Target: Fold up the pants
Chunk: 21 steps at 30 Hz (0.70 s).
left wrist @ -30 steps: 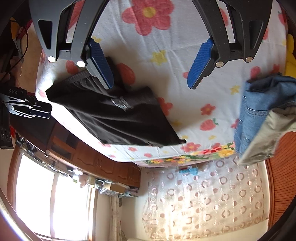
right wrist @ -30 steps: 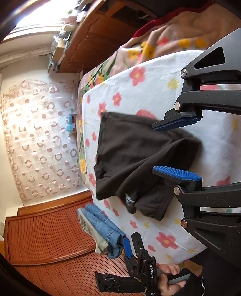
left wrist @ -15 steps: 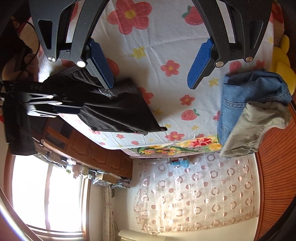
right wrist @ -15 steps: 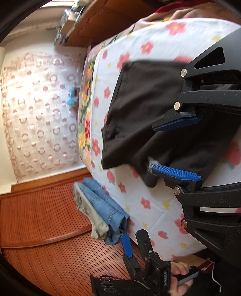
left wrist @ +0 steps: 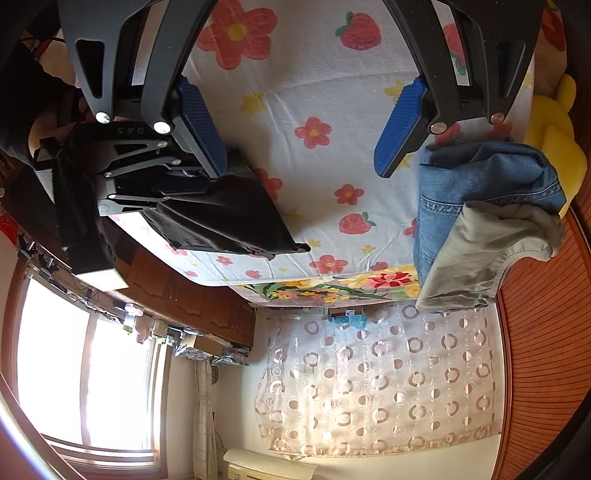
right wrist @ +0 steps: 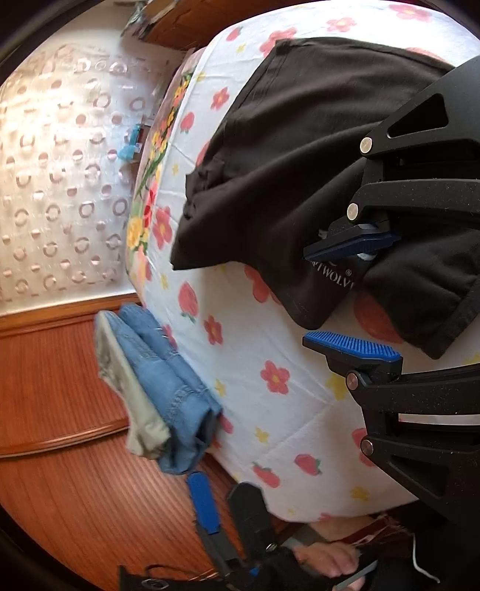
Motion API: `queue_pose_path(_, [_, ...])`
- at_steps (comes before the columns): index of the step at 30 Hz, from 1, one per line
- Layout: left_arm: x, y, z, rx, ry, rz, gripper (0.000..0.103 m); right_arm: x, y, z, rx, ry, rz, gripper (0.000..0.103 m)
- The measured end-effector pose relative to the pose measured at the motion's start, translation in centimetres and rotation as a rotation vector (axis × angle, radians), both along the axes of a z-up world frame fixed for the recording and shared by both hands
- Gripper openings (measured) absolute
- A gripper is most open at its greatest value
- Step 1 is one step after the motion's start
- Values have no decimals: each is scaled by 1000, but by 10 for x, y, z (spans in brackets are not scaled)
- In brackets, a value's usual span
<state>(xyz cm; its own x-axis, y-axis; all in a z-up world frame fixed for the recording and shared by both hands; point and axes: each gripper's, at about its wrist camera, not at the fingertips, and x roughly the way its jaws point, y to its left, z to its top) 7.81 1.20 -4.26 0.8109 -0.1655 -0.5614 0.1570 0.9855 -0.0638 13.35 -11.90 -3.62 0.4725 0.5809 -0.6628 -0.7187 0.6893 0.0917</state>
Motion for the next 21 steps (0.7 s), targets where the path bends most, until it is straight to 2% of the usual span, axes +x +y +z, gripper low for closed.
queue_pose_path(12, [11,13,-12,-14,25,7,83,19,29,-12,-102,8,35,41])
queue_pose_path(15, [18,13,-16,-17,38,3,83,20,24,-10,-87,37,59,8])
queue_pose_path(18, [26,9,-18,-16,50,-10,83,28,4,-2,-9,75,51,7])
queue_pose_path(21, [36,2,-19,-11,60,-30,83,32,-16,18,77,63,33,7])
